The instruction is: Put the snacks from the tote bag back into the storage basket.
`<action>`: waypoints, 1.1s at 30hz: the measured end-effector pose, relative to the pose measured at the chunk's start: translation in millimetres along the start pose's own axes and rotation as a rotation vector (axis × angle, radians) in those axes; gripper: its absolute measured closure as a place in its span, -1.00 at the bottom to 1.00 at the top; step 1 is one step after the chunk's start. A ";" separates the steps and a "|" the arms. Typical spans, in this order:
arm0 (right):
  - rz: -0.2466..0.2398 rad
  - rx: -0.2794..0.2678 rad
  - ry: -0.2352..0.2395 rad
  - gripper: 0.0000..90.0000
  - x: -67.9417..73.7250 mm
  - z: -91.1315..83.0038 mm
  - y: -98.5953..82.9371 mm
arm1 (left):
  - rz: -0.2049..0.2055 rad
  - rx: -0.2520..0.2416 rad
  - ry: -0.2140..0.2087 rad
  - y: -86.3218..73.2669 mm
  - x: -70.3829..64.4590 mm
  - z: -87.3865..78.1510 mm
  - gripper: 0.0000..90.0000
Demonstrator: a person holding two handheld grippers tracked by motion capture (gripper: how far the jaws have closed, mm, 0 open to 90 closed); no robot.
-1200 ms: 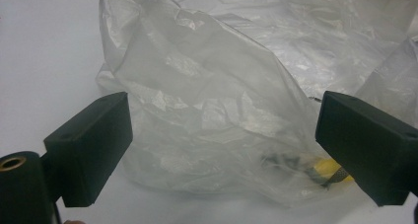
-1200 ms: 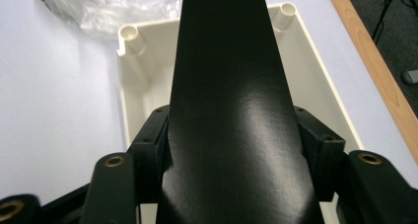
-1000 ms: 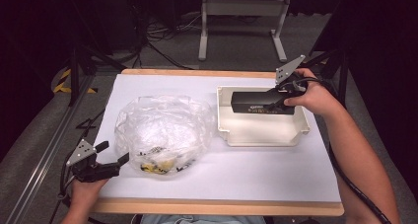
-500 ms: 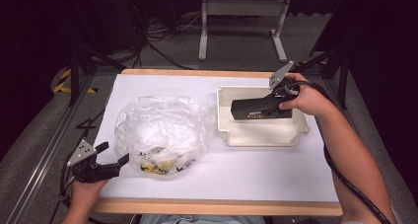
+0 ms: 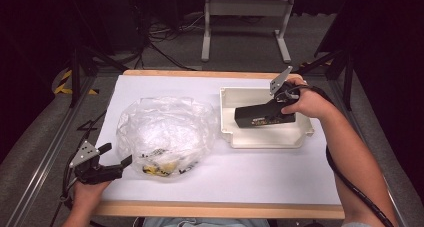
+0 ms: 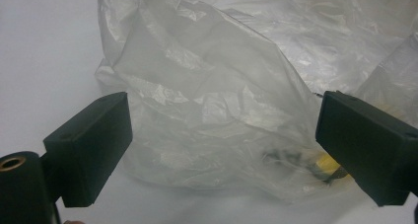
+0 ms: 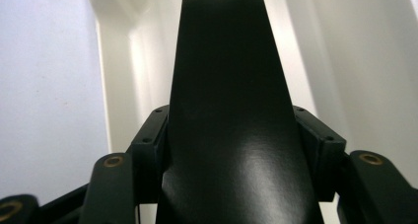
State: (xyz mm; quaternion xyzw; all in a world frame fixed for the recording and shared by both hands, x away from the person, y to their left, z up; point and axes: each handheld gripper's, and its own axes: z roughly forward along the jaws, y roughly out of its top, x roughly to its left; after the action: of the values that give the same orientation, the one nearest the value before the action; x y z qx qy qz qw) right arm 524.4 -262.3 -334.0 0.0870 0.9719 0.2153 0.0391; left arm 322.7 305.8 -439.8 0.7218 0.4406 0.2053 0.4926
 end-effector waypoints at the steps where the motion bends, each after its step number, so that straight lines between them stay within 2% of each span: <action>1: 0.005 0.000 0.002 -0.08 -0.3 0.4 0.1 | 0.000 0.000 -0.001 0.0 0.0 0.3 -0.82; 4: -0.005 -0.015 0.004 -0.08 -1.6 2.3 1.5 | -0.002 -0.001 -0.005 -0.1 0.5 0.6 -0.82; 12: -0.010 0.017 0.022 -0.08 -4.0 10.6 1.3 | -0.002 -0.001 -0.002 -0.4 0.3 -0.1 -0.82; 19: -0.018 0.021 0.026 -0.08 -6.1 10.6 1.5 | -0.002 0.001 0.000 -0.6 0.2 0.2 -0.82; 26: -0.017 0.064 0.037 -0.09 -10.0 11.6 1.0 | -0.003 0.002 0.003 -0.7 0.1 0.6 -0.82; 28: -0.013 0.081 0.038 -0.06 -11.1 13.1 -0.6 | -0.003 0.002 0.002 -0.8 0.2 0.7 -0.82; 29: -0.013 0.081 0.038 -0.06 -11.1 13.1 -0.6 | -0.003 0.002 0.002 -0.8 0.2 0.7 -0.82; 31: -0.013 0.061 0.044 0.08 -10.7 13.6 -1.4 | -0.004 0.006 0.003 -0.9 0.4 0.8 -0.82; 33: -0.012 0.071 0.049 0.08 -10.3 14.6 -1.0 | -0.004 0.007 0.002 -0.9 0.4 0.9 -0.82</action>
State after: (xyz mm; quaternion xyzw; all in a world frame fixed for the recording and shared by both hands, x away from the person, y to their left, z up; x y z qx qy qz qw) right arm 535.9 -259.1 -347.3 0.0774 0.9800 0.1826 0.0137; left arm 323.3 305.8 -441.0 0.7225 0.4430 0.2035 0.4903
